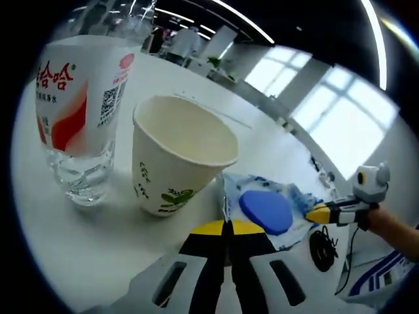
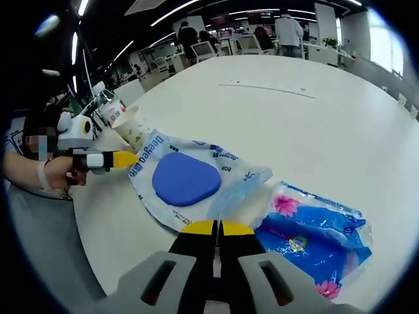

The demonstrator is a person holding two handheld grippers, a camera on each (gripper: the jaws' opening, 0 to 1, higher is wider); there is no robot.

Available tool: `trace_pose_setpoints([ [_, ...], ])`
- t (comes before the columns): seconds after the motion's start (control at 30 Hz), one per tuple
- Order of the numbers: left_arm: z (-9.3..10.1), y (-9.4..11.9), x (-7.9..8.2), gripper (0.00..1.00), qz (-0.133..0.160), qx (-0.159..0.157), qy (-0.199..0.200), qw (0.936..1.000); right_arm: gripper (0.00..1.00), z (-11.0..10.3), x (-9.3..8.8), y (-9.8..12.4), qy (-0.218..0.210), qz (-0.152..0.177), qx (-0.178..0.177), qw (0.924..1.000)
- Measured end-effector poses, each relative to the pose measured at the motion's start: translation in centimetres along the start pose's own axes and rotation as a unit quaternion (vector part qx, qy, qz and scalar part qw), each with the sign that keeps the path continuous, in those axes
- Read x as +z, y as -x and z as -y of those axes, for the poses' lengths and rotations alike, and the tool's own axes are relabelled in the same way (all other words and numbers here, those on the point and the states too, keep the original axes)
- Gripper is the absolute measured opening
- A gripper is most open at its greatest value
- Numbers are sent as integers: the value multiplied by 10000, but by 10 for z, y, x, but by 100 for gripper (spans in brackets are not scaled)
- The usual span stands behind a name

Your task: Arrange the tabletop items into an orderly group along one side of the table until the central work area is clear of visible clutter.

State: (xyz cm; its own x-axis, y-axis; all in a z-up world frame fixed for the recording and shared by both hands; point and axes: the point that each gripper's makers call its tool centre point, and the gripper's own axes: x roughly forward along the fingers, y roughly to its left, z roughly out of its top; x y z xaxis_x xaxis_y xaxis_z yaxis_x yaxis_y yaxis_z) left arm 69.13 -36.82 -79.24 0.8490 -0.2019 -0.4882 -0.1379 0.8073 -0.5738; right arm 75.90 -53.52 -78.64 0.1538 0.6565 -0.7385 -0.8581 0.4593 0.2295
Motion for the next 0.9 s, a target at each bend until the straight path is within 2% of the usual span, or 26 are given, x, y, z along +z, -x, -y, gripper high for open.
trace_pose_setpoints([
  [0.37,-2,-1,-1,0,36,10,-53,10000,0,0,-1,-2,-20,22,-57,10000],
  [0.9,-2,2,2,0,156,-47,-93,9998,3,3,2,2,177,76,-113,9998],
])
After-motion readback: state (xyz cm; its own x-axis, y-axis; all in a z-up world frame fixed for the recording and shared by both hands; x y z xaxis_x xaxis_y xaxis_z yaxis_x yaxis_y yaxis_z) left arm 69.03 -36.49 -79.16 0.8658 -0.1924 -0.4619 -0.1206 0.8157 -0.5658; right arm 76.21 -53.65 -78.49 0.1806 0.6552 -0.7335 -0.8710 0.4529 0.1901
